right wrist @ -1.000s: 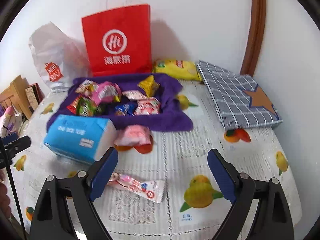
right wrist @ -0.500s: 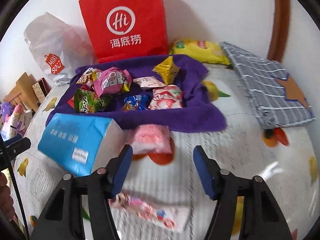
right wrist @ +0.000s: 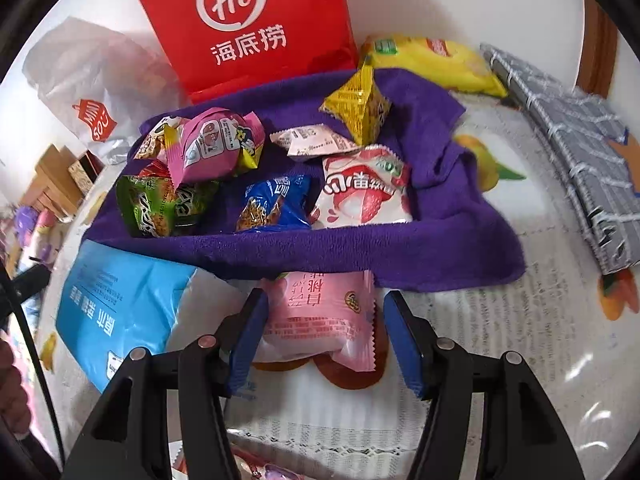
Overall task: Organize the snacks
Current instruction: 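Grasp the pink square packet on the sheet with the right tool, then grasp the pink Lotso candy stick with the left tool while the right tool holds the packet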
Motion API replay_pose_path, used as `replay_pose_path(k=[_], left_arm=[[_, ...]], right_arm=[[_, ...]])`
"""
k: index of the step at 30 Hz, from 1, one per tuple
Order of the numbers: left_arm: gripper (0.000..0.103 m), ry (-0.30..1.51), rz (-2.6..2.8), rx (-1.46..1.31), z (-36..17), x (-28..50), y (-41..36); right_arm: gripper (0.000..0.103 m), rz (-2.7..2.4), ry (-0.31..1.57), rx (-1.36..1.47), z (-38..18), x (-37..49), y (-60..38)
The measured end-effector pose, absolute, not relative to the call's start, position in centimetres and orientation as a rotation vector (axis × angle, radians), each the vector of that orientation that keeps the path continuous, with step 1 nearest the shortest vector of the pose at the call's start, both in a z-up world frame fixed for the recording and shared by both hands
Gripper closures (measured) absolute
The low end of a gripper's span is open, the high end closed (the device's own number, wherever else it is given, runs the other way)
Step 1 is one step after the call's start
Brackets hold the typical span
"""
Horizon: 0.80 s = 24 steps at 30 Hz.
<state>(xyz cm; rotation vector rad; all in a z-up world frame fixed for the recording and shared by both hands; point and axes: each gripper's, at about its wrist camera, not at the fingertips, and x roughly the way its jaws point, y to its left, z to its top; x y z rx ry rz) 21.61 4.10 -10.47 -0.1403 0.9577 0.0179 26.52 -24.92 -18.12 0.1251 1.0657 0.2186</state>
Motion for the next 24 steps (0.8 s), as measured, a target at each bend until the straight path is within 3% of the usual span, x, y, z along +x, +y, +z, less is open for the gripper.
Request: replay_pose_path(k=[7, 13, 20, 24], left_arm=[[0.015, 0.967, 0.002, -0.149, -10.9, 21.7, 3.8], [0.015, 0.965, -0.011, -0.139, -10.7, 21.2, 3.4], [0.015, 0.945, -0.032, -0.133, -9.8, 20.1, 2.7], [0.015, 0.937, -0.055, -0.128, -9.3, 19.2, 1.7]], right_arm=[[0.043, 0.242, 1.071, 0.107, -18.2, 26.7, -24.5], [0.061, 0.278, 1.072, 0.105, -18.1, 26.3, -24.4], [0.071, 0.270, 1.028, 0.110, -16.5, 23.9, -25.6], [0.072, 0.249, 1.011, 0.118, -15.5, 22.4, -26.7]])
